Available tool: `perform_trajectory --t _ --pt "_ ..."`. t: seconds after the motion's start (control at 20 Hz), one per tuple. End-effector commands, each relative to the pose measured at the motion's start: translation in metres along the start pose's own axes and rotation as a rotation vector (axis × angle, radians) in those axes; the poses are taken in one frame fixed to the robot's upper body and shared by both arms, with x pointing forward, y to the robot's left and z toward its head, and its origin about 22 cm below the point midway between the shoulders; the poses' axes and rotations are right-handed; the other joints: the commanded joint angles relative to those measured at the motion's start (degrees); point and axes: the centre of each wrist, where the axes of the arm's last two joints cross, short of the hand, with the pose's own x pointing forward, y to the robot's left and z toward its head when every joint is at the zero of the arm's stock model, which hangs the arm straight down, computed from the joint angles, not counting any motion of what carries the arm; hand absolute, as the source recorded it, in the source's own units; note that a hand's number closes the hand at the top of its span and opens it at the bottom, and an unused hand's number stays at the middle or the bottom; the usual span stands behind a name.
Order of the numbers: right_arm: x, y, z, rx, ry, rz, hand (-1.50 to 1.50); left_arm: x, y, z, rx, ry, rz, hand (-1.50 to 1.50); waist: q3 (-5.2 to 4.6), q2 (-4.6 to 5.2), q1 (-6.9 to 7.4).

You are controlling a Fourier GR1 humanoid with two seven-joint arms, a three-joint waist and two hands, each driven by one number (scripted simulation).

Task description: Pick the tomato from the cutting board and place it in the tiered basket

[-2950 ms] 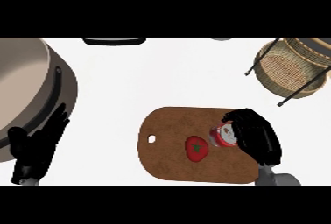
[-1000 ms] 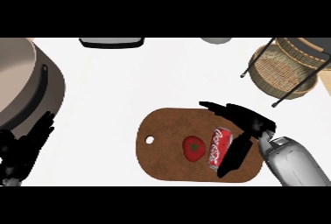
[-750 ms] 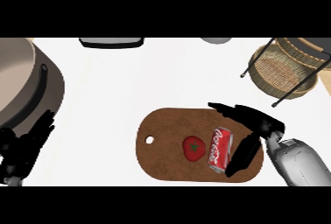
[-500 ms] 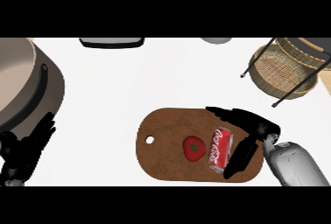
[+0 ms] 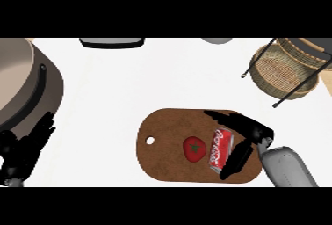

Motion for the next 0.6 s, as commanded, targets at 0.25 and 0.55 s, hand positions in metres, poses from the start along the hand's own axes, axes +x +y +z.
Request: perform_trajectory --t 0.25,0.55 --pt "0.002 0.015 -0.011 0.001 -0.023 0.014 -1.50 0.004 0.002 -0.002 0.015 -0.006 -0.005 0.00 -0.01 -0.02 -0.03" --pt "0.015 0.025 -0.038 0.012 -0.039 -0.015 -1.50 0.009 -0.007 0.002 -0.015 0.008 -0.007 0.00 -0.01 0.00 0.09"
